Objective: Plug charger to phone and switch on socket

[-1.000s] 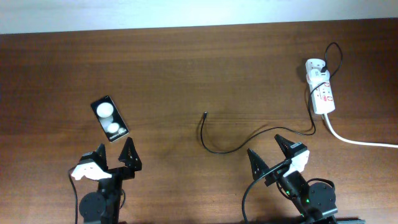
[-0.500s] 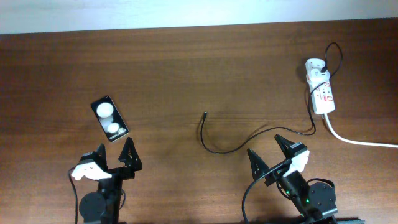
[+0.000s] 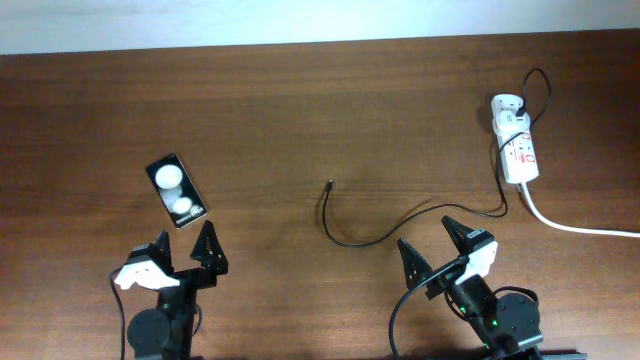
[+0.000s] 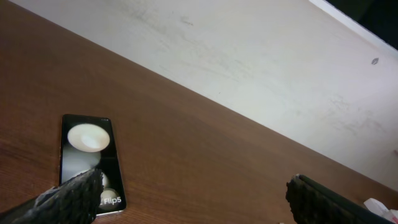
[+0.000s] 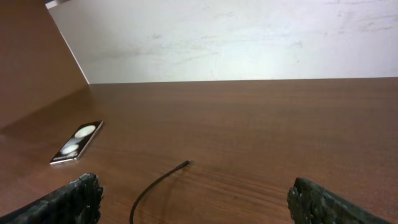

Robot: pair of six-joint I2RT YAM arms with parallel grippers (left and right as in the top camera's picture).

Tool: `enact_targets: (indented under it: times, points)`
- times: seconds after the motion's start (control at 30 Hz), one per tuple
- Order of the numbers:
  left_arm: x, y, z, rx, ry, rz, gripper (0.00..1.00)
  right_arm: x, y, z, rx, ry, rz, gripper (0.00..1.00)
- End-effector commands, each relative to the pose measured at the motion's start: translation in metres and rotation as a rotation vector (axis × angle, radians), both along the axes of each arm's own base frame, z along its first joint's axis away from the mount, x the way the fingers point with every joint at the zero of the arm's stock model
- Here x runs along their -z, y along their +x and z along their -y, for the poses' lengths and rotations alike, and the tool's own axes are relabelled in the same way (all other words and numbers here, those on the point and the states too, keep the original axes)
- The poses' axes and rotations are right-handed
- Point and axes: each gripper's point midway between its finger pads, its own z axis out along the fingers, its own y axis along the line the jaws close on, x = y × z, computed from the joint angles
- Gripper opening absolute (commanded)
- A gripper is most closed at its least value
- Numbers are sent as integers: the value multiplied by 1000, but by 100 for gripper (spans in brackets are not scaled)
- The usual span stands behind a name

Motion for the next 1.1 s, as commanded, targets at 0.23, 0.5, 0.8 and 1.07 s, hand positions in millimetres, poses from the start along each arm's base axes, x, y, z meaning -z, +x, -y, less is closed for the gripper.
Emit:
enact_targets:
  times: [0.23, 0.5, 0.8, 1.07]
  points:
    - [1, 0, -1, -6, -4, -2, 99, 2, 0, 0, 3, 6, -2, 99]
    - [1, 0, -1, -6, -4, -2, 99, 2, 0, 0, 3, 6, -2, 99]
    - [0, 0, -3, -22, -6, 4, 99, 2, 0, 0, 3, 6, -2, 99]
    - [-10, -3, 24, 135, -13, 19, 99, 2, 0, 0, 3, 6, -2, 99]
